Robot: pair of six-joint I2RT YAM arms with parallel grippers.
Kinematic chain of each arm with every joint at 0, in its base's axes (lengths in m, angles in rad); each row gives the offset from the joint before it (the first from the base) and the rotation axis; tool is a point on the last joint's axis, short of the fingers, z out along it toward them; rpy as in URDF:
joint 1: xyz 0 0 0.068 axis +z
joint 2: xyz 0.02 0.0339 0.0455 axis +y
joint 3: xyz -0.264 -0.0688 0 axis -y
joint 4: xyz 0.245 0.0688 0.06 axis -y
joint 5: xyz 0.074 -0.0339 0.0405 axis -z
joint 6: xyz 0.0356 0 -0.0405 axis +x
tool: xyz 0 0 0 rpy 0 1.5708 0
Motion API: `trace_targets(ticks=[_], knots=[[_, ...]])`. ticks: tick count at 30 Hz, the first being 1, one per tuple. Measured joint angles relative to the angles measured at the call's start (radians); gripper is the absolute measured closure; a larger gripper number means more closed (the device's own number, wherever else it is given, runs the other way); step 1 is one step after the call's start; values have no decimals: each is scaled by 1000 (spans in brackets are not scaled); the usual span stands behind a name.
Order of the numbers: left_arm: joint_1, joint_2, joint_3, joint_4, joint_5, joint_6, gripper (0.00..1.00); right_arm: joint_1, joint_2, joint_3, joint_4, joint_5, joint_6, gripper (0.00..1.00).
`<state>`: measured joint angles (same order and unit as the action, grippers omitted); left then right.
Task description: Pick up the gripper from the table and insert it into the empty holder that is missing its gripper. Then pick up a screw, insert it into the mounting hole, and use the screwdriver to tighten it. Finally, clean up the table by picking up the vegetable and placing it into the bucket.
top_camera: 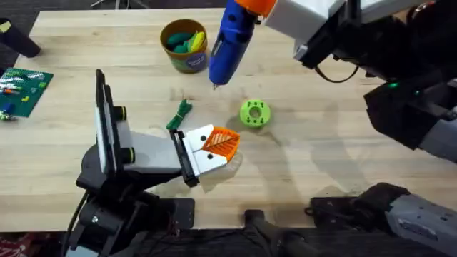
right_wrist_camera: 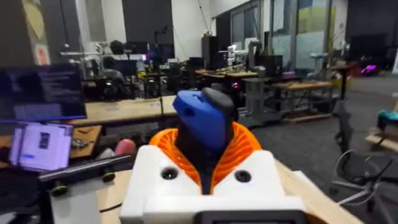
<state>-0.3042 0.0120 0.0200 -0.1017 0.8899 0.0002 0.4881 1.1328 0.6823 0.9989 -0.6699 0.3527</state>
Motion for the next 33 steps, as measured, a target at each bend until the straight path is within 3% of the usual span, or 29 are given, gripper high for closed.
trace_targets(ticks=[11, 33], knots=[[0, 0, 0, 0, 0, 0, 983, 59, 0, 0, 1, -13, 81, 946], [0, 0, 0, 0, 0, 0, 983, 133, 0, 0, 2, -197, -47, 946]])
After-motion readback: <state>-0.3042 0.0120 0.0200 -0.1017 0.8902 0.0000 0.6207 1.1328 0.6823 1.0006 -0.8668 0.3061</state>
